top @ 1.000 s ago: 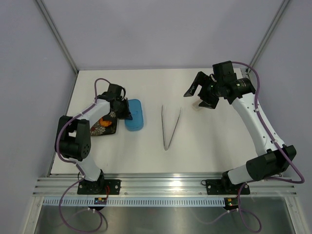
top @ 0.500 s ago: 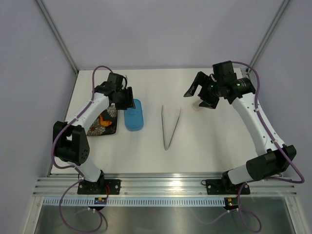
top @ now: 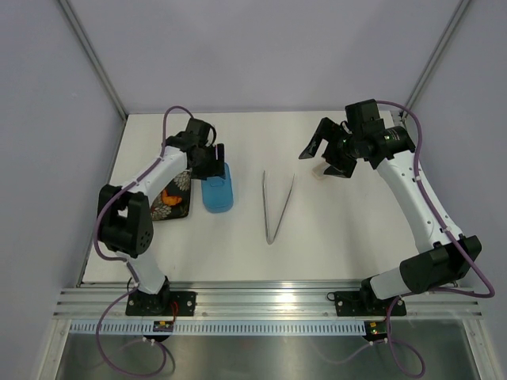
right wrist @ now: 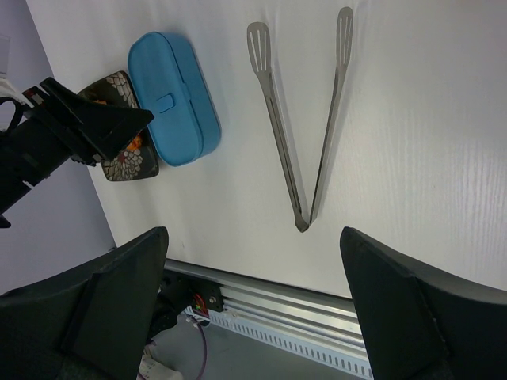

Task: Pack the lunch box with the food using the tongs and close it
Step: Close the box lid on the packing box.

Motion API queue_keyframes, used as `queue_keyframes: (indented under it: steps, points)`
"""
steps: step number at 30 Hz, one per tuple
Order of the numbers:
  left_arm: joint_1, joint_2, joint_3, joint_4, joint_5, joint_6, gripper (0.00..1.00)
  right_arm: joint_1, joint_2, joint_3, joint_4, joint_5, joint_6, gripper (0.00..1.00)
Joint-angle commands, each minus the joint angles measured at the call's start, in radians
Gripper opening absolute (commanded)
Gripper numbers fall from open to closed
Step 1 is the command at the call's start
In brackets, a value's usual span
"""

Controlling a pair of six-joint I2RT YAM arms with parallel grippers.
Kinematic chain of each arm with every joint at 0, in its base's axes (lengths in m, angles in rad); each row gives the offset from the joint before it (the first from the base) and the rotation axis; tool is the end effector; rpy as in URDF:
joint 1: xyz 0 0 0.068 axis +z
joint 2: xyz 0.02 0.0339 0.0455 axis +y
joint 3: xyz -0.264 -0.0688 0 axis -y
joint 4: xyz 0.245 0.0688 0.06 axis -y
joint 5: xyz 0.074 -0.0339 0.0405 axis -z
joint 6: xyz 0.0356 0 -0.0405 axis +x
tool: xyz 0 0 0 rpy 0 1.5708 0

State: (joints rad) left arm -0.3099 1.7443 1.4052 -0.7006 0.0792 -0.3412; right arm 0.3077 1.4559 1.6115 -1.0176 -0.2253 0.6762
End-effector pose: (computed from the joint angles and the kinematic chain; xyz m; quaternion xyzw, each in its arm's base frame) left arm 0.3535 -0.1161 0.2542 -0.0047 0.9642 -0.1201 0.2362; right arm 0.2771 0.0964 0.3905 0.1324 0.9233 0.2558 0.2541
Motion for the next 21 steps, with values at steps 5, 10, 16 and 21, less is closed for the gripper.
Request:
queue_keyframes:
  steps: [5, 10, 16, 21]
  points:
    - [-0.031, 0.072, 0.002, 0.023, -0.050, 0.022, 0.68, 0.002, -0.022, 0.021, 0.001, 0.017, -0.006, 0.98]
    - [-0.067, 0.156, -0.006, 0.009, -0.107, 0.031, 0.68, 0.001, -0.029, 0.011, 0.005, 0.012, 0.000, 0.98]
    - [-0.072, 0.098, 0.005, 0.003, -0.130, 0.025, 0.68, 0.001, -0.042, 0.013, -0.007, 0.023, 0.002, 0.98]
    - [-0.084, 0.015, 0.061, -0.033, -0.142, 0.025, 0.67, 0.001, -0.040, 0.016, -0.007, 0.018, 0.002, 0.98]
